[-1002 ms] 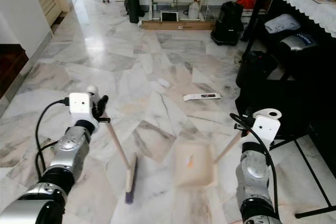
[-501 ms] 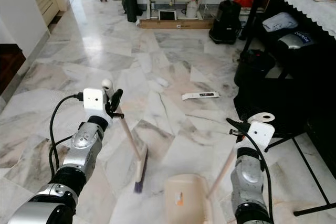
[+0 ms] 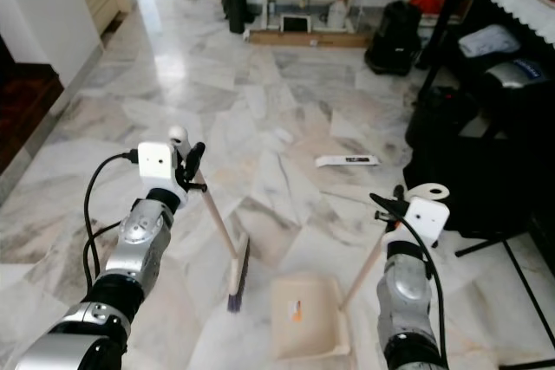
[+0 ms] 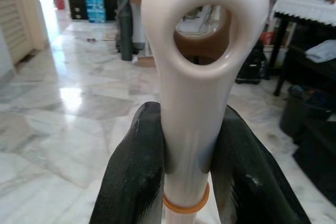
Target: Sweep floor
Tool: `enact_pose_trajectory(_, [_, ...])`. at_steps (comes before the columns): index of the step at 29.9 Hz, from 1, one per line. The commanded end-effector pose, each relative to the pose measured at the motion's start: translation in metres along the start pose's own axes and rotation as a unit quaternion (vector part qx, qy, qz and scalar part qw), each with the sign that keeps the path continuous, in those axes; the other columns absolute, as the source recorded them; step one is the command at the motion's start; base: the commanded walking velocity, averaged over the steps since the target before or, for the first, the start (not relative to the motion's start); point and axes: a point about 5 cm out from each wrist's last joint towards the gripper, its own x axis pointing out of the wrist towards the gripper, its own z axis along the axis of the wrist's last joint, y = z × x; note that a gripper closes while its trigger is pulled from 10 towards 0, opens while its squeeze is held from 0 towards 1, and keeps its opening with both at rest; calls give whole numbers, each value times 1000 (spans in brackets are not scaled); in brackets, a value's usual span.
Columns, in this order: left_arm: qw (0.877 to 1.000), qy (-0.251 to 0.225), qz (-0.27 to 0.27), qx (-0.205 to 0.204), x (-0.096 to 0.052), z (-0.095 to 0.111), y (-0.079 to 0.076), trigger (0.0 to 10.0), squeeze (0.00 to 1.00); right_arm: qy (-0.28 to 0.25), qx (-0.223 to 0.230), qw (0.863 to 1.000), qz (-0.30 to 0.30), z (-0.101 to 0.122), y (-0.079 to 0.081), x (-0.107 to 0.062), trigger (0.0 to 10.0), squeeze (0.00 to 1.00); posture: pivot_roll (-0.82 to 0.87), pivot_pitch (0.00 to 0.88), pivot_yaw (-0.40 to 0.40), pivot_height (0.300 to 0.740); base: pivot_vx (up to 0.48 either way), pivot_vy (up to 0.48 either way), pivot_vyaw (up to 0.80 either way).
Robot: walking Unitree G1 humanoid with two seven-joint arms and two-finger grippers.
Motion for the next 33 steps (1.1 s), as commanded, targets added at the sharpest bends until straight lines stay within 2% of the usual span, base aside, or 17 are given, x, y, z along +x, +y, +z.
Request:
enact_pose_trajectory(1, [1000, -20, -11, 2, 2, 8, -5, 10000, 0, -24, 0, 1000, -2, 12, -2, 6, 10000, 0, 38, 37, -30, 740, 326, 0, 0])
enact_pose_trajectory(3, [1000, -15, -13, 6, -2, 4, -4, 10000, 0, -25, 14, 1000, -6, 13, -2, 6, 10000, 0, 39, 38, -33, 740, 326, 0, 0])
enact_pose_trajectory(12, [999, 10, -14, 39, -16, -13, 4, 10000, 0, -28, 20, 999, -9, 13, -4, 6, 10000, 0, 41, 25, -36, 740, 328, 0, 0])
enact_pose_trajectory(14, [999, 17, -9, 43, -19, -17, 7, 10000, 0, -25, 14, 1000, -8, 11, -3, 5, 10000, 0, 38, 21, -36, 740, 330, 0, 0])
enact_pose_trajectory(18, [998, 20, -3, 54, -27, -22, 15, 10000, 0, -69, -42, 997, -15, 18, -10, -2, 10000, 0, 39, 10, -41, 740, 326, 0, 0])
enact_pose_trajectory(22, [997, 21, -3, 69, -30, -23, 20, 10000, 0, -78, -61, 995, -3, 19, -12, -4, 10000, 0, 39, 3, -39, 740, 323, 0, 0])
enact_pose_trajectory(24, [997, 17, 2, 75, -31, -22, 24, 10000, 0, -84, -56, 995, -3, 21, -12, -5, 10000, 0, 42, 2, -41, 740, 326, 0, 0])
enact_pose_trajectory(33, [997, 8, 15, 76, -30, -18, 29, 10000, 0, -92, -53, 994, 17, 25, 4, -2, 10000, 0, 48, 0, -42, 740, 326, 0, 0])
